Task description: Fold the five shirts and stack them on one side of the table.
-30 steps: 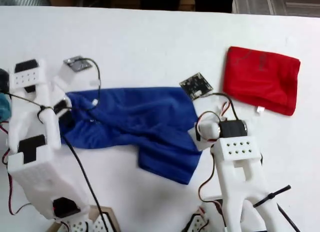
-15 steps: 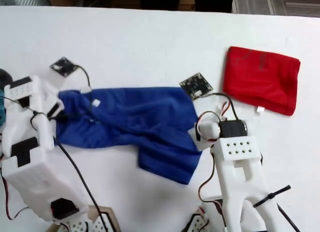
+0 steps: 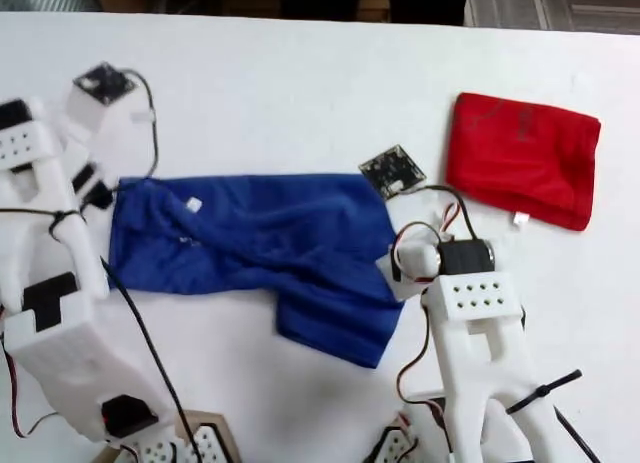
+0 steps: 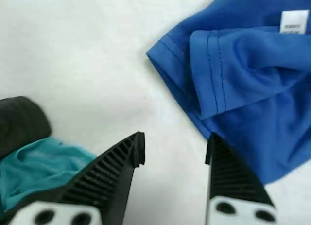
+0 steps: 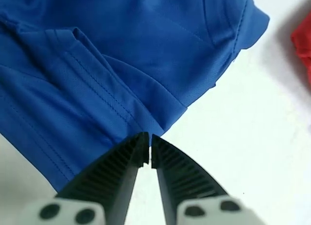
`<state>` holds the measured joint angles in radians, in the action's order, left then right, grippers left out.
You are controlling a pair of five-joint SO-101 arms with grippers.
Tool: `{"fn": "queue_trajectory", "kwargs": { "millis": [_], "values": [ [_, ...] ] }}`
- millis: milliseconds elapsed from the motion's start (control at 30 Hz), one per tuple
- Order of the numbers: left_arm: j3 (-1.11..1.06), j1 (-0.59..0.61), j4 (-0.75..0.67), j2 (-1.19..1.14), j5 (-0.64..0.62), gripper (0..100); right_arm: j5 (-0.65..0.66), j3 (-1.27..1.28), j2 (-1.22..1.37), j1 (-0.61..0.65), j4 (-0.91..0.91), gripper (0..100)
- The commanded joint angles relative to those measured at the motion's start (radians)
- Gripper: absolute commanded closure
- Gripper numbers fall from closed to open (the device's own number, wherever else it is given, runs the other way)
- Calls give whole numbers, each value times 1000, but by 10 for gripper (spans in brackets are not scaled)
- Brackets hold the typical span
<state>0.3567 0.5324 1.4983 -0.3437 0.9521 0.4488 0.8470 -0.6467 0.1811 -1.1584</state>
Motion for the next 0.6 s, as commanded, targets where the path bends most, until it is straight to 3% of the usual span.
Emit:
{"fn": "queue_trajectory", "kwargs": {
  "millis": [0,167,300,567],
  "values": [
    [105,-87,69,9,-147,783,-3,-12,-42,-12,-5,978],
    [-18,-226,63,-34,-322,783,-3,-11,-42,-13,-10,978],
    [-12,-227,35,-118,-417,783,-3,-11,-42,-13,-22,978],
    [45,-206,58,-209,-434,783,-3,-11,-42,-12,-22,978]
  ]
}}
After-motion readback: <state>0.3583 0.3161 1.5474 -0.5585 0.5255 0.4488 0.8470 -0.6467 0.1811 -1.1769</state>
